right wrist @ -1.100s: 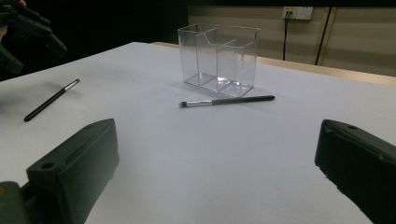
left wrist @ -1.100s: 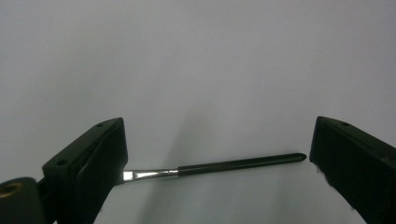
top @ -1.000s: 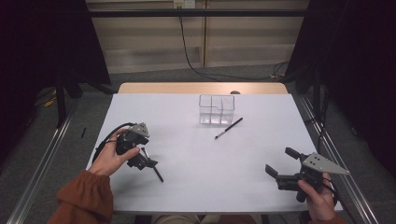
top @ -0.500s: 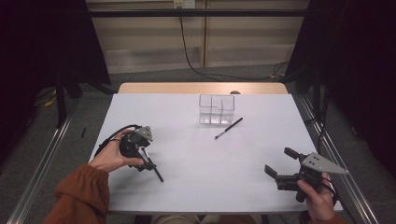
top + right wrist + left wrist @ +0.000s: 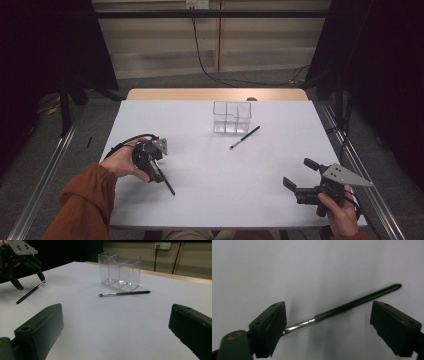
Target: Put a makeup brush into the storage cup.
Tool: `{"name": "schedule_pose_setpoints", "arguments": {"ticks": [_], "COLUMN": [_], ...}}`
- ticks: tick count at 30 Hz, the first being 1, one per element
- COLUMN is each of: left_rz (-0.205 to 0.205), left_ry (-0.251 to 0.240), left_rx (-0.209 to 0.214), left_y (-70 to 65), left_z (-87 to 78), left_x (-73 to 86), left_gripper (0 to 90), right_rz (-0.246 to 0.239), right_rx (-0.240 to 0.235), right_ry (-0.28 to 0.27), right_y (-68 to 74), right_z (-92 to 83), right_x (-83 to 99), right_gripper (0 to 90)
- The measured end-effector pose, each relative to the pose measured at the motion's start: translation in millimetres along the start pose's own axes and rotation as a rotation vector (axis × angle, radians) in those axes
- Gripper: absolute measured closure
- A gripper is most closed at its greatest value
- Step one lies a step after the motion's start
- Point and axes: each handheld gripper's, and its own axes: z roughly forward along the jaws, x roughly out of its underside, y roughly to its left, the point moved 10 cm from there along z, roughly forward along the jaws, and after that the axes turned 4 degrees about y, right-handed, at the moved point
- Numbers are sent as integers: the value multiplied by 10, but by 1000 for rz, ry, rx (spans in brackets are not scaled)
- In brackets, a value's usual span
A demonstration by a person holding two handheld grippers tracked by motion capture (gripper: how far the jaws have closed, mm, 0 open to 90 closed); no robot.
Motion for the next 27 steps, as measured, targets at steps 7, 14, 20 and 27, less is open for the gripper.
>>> {"name": "schedule_pose_setpoints", "arguments": {"ticks": [7, 14, 20, 27], "left_rz": [32, 62, 71, 72], "left_ry": [21, 54, 49, 66], "left_rx": [-16, -18, -6, 2], "left_y": [45, 51, 45, 73], "left_z": [43, 103, 115, 111], "left_x": [9, 25, 31, 31], "left_gripper": [195, 266, 303, 369], "right_rz": [-3, -2, -2, -5], "right_rx": [-6, -7, -8, -9], "right_ry": [5, 5, 6, 7], "right_y": [8, 5, 6, 13], "right_z": [7, 10, 10, 6], "right_x": [4, 6, 7, 10], "right_gripper": [0, 0, 0, 0]}}
